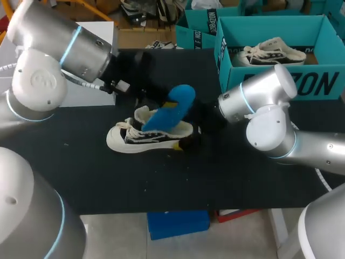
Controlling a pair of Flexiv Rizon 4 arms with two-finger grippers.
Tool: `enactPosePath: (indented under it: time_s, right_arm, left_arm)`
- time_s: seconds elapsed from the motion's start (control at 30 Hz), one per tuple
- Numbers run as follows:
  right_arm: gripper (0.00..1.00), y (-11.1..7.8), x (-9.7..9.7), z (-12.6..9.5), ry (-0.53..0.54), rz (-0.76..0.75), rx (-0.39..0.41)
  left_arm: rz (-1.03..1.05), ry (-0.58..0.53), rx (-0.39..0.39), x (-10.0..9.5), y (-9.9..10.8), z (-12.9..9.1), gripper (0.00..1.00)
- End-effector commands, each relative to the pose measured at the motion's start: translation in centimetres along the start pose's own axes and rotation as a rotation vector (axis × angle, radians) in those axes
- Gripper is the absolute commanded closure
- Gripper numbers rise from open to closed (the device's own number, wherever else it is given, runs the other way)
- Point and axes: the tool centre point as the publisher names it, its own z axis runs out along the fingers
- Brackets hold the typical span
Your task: Take the shoe out of the shoebox, open the shoe tongue, remove and reinsert the insole, then place the shoe into the shoebox
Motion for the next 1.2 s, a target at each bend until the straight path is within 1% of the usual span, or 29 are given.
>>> enactPosePath:
  time_s: [0.03, 0.17, 0.2, 0.23, 0.33, 0.4, 0.47, 0.5, 0.53, 0.57, 0.63, 0.67, 0.7, 0.73, 1.2]
  right_arm:
    - [1.00, 0.0, -0.1, 0.1, -0.002, 0.001, 0.001]
    - [1.00, 0.0, -0.1, 0.1, -0.002, 0.001, 0.001]
    - [1.00, 0.0, -0.1, 0.1, -0.002, 0.001, 0.001]
    - [1.00, 0.0, -0.1, 0.1, -0.002, 0.001, 0.001]
    - [1.00, 0.0, -0.1, 0.1, -0.002, 0.001, 0.001]
    - [1.00, 0.0, -0.1, 0.1, -0.002, 0.001, 0.001]
    - [1.00, 0.0, -0.1, 0.1, -0.002, 0.001, 0.001]
    - [1.00, 0.0, -0.1, 0.1, -0.002, 0.001, 0.001]
    - [1.00, 0.0, -0.1, 0.1, -0.002, 0.001, 0.001]
    - [1.00, 0.0, -0.1, 0.1, -0.002, 0.001, 0.001]
    - [1.00, 0.0, -0.1, 0.1, -0.002, 0.001, 0.001]
    - [1.00, 0.0, -0.1, 0.1, -0.002, 0.001, 0.001]
    - [1.00, 0.0, -0.1, 0.1, -0.002, 0.001, 0.001]
    - [1.00, 0.0, -0.1, 0.1, -0.002, 0.001, 0.001]
    - [1.00, 0.0, -0.1, 0.1, -0.002, 0.001, 0.001]
  left_arm:
    - [-0.020, 0.057, 0.083, 0.0, -1.4, -3.4, 1.00]
    - [-0.029, 0.075, 0.159, 0.6, -4.0, -5.2, 1.00]
    - [-0.031, 0.078, 0.167, 0.6, -4.5, -5.4, 1.00]
    - [-0.021, 0.085, 0.181, 0.8, -5.6, -5.8, 1.00]
    - [-0.011, 0.100, 0.207, 1.4, -8.0, -6.7, 1.00]
    - [-0.013, 0.100, 0.223, 1.8, -9.3, -7.3, 1.00]
    - [-0.015, 0.127, 0.234, 2.2, -10.6, -7.9, 1.00]
    - [-0.020, 0.121, 0.225, 2.4, -11.1, -8.1, 1.00]
    - [-0.020, 0.152, 0.235, 2.5, -11.5, -8.2, 1.00]
    - [-0.034, 0.224, 0.245, 2.6, -11.9, -8.4, 1.00]
    - [-0.034, 0.187, 0.229, 3.1, -12.7, -9.0, 1.00]
    - [-0.036, 0.192, 0.229, 3.4, -13.0, -9.3, 1.00]
    - [-0.032, 0.202, 0.210, 3.7, -13.3, -9.6, 1.00]
    - [-0.025, 0.193, 0.171, 4.0, -13.5, -9.8, 1.00]
    - [-0.025, 0.193, 0.171, 4.0, -13.5, -9.8, 1.00]
